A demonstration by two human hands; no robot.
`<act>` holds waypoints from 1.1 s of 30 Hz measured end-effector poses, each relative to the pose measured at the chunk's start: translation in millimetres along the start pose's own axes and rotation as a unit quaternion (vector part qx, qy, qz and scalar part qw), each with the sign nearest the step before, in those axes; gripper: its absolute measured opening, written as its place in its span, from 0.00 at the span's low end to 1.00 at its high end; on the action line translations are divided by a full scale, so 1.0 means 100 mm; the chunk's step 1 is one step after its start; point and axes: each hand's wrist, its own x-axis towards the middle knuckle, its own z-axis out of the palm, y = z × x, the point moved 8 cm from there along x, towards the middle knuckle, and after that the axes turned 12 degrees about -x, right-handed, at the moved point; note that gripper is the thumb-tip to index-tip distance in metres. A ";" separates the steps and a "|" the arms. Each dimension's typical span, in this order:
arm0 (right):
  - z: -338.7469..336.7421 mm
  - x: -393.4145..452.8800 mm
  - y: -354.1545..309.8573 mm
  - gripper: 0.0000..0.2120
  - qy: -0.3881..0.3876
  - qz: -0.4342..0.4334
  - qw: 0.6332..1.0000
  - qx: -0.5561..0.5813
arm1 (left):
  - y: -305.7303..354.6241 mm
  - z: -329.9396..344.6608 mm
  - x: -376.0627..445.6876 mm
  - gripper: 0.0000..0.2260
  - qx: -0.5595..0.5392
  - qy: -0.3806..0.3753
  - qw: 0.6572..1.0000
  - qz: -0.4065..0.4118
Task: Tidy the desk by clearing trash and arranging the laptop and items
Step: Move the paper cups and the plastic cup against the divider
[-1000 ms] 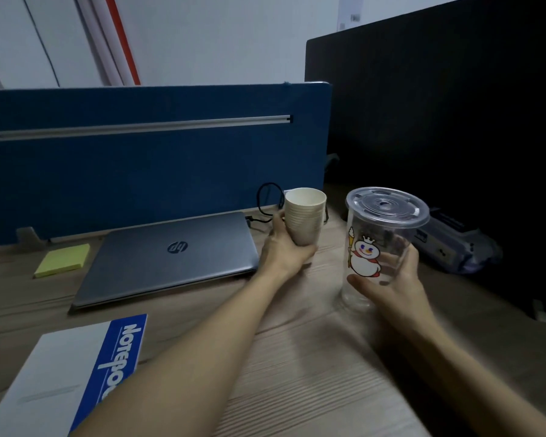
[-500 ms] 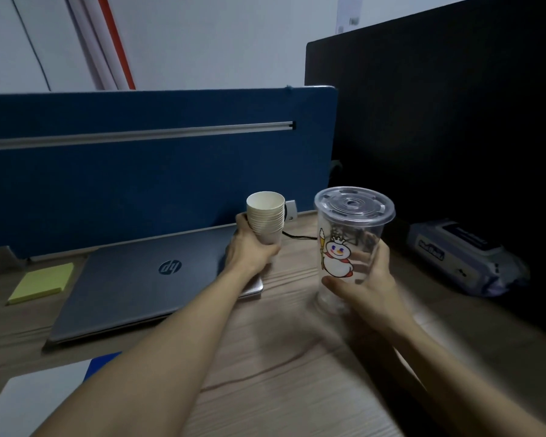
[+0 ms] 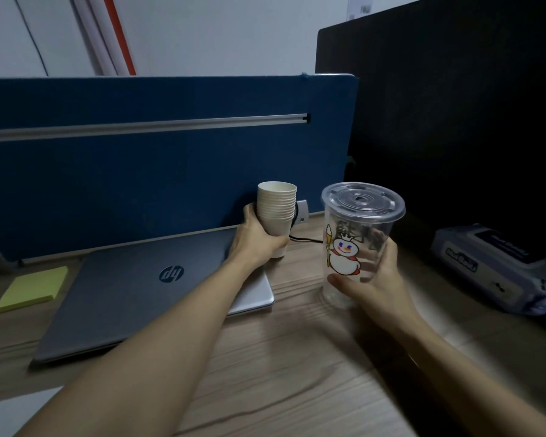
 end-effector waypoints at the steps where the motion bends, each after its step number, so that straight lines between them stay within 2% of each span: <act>1: 0.01 0.01 0.00 0.47 0.001 0.000 1.000 0.001 | 0.00 -0.01 -0.01 0.36 -0.004 -0.001 1.000 0.003; 6: 0.07 0.06 -0.03 0.47 0.006 0.003 1.000 0.004 | 0.00 0.05 -0.10 0.31 -0.002 -0.045 0.999 -0.003; 10: 0.08 0.11 0.02 0.48 0.008 0.003 1.000 0.000 | -0.02 0.00 -0.19 0.30 0.080 -0.017 0.996 -0.038; 13: 0.06 0.16 0.09 0.48 0.010 0.008 1.000 0.000 | -0.02 -0.02 -0.23 0.32 0.081 -0.014 0.996 -0.039; 20: 0.08 0.43 0.14 0.47 0.016 0.017 1.000 -0.001 | 0.01 -0.10 -0.31 0.45 0.046 -0.045 0.997 -0.034; 25: 0.22 0.67 0.12 0.45 0.021 0.018 1.000 0.002 | 0.03 -0.19 -0.32 0.41 0.033 -0.043 0.998 -0.012; 33: 0.38 0.95 0.18 0.46 0.027 0.000 1.000 0.000 | -0.04 -0.25 -0.22 0.42 0.038 -0.049 0.998 0.004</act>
